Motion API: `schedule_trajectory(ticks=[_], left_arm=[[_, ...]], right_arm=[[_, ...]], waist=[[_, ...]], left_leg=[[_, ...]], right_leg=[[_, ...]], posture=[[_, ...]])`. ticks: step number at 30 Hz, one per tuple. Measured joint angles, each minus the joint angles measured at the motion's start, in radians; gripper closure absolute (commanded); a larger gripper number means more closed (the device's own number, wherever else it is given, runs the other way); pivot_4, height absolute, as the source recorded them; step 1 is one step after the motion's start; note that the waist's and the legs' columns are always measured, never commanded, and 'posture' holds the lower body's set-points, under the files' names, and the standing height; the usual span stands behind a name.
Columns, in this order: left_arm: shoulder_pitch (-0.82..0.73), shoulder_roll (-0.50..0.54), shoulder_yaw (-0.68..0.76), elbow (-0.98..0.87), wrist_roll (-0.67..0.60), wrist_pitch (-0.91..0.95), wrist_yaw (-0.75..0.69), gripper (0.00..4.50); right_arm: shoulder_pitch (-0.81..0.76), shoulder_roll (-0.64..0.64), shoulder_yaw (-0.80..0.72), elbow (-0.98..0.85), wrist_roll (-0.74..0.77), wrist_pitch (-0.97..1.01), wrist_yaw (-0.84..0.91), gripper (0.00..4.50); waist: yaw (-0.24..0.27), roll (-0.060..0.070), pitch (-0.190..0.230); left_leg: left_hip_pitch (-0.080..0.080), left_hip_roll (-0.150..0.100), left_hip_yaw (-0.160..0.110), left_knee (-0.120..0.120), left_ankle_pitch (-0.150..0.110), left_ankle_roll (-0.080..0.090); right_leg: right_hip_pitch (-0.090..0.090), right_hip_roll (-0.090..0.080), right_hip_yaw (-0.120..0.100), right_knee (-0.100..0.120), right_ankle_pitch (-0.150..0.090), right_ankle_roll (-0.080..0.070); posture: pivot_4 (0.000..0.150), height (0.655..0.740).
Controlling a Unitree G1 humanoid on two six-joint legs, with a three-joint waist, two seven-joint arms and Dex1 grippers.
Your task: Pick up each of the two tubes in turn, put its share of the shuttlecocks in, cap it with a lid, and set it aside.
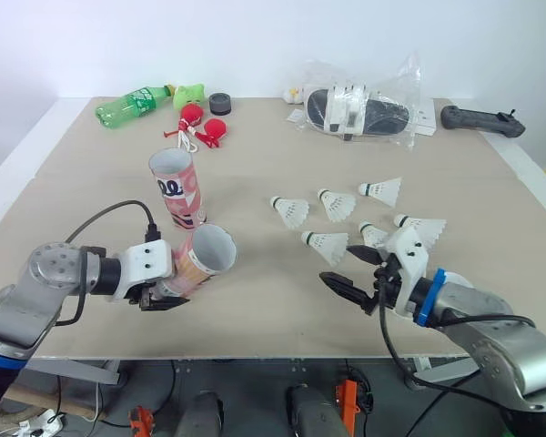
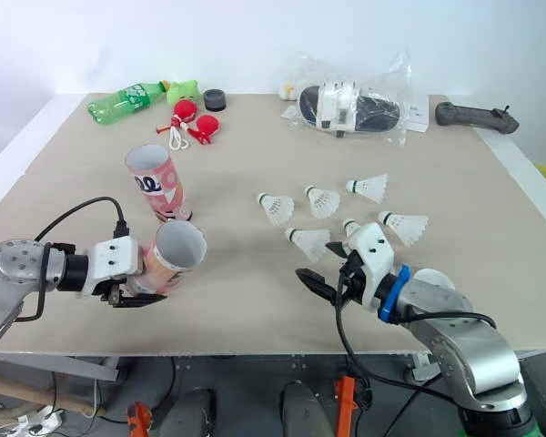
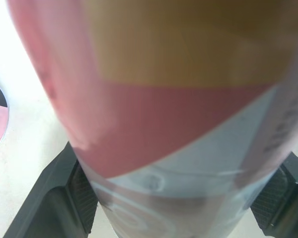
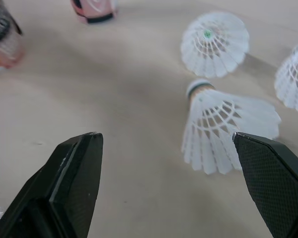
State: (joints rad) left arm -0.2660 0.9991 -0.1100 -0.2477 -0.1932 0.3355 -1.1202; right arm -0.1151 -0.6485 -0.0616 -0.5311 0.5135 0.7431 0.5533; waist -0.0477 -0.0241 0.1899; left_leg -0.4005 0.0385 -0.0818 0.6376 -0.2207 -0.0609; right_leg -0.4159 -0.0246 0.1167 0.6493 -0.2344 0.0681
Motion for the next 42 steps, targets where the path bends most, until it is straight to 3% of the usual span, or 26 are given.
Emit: schedule_trajectory(ticks=[12,15,17,18,19,22,23,30,34,39,42], left_arm=[[-0.025,-0.044,-0.008,0.025,0.020,0.021,-0.006,1.17],[-0.025,-0.047,-0.007,0.028,0.022,0.022,-0.006,1.25],[-0.025,-0.050,-0.006,0.030,0.023,0.022,-0.005,1.25],[-0.024,-0.051,-0.005,0.030,0.023,0.022,-0.006,1.25],[-0.024,-0.051,-0.004,0.030,0.023,0.022,-0.006,1.25],[-0.022,-0.055,-0.001,0.030,0.024,0.022,-0.005,1.25],[-0.022,-0.057,-0.001,0.031,0.025,0.023,-0.005,1.25],[-0.025,-0.067,0.001,0.035,0.027,0.026,-0.010,1.25],[-0.032,-0.072,0.002,0.041,0.029,0.035,-0.023,1.25],[-0.049,-0.079,-0.009,0.048,0.037,0.045,-0.031,1.25],[-0.057,-0.081,-0.013,0.060,0.041,0.045,-0.042,1.25]], right_arm=[[-0.103,0.138,0.155,0.237,-0.183,-0.124,-0.051,0.00],[-0.122,0.166,0.168,0.275,-0.210,-0.154,-0.057,1.16],[-0.139,0.184,0.170,0.292,-0.233,-0.174,-0.065,2.47],[-0.142,0.191,0.171,0.297,-0.245,-0.184,-0.072,2.91],[-0.141,0.192,0.171,0.299,-0.248,-0.187,-0.074,3.06],[-0.141,0.211,0.171,0.317,-0.277,-0.224,-0.088,4.29],[-0.141,0.215,0.171,0.318,-0.282,-0.231,-0.090,4.44],[-0.134,0.176,0.116,0.225,-0.234,-0.265,-0.016,4.44],[-0.150,0.102,0.068,0.096,-0.104,-0.240,0.113,4.44],[-0.380,-0.099,0.057,0.024,0.030,-0.155,0.312,4.44],[-0.540,-0.147,0.129,0.047,-0.013,-0.202,0.424,4.44]], waist=[[0.002,0.002,-0.001],[0.002,0.003,-0.001],[0.002,0.003,-0.001],[0.002,0.003,-0.001],[0.002,0.003,-0.001],[0.002,0.003,-0.001],[0.002,0.003,-0.001],[0.003,0.004,-0.001],[0.003,0.004,-0.001],[0.002,0.007,0.000],[0.001,0.006,0.000]], left_leg=[[0.003,-0.001,0.000,0.000,0.004,0.005],[0.005,-0.001,0.000,0.000,0.004,0.005],[0.005,-0.001,0.000,0.000,0.004,0.005],[0.006,-0.001,0.000,0.000,0.004,0.005],[0.006,-0.001,0.000,0.000,0.004,0.005],[0.006,-0.001,0.000,0.000,0.004,0.005],[0.006,-0.001,0.000,0.000,0.004,0.005],[0.006,-0.002,0.000,0.000,0.004,0.005],[0.007,-0.002,0.000,0.000,0.004,0.005],[0.007,-0.003,0.000,0.000,0.005,0.007],[0.007,-0.002,0.000,-0.001,0.006,0.008]], right_leg=[[0.005,-0.001,0.000,0.000,0.002,0.000],[0.007,-0.001,0.000,0.000,0.002,0.000],[0.007,-0.001,0.000,0.000,0.002,0.000],[0.008,-0.001,0.000,0.000,0.002,0.000],[0.008,-0.001,0.000,0.000,0.002,0.000],[0.008,-0.001,0.000,0.000,0.002,0.000],[0.008,-0.001,0.000,0.000,0.002,0.000],[0.008,-0.002,0.000,0.000,0.002,0.001],[0.009,-0.001,0.000,0.000,0.002,0.001],[0.009,-0.002,0.001,0.000,0.003,0.001],[0.009,-0.002,0.000,-0.001,0.002,0.000]], posture=[[0.150,0.7400],[0.150,0.7400],[0.150,0.7400],[0.150,0.7400],[0.150,0.7400],[0.150,0.7400],[0.150,0.7400],[0.150,0.7400],[0.150,0.7400],[0.150,0.7400],[0.150,0.7400]])
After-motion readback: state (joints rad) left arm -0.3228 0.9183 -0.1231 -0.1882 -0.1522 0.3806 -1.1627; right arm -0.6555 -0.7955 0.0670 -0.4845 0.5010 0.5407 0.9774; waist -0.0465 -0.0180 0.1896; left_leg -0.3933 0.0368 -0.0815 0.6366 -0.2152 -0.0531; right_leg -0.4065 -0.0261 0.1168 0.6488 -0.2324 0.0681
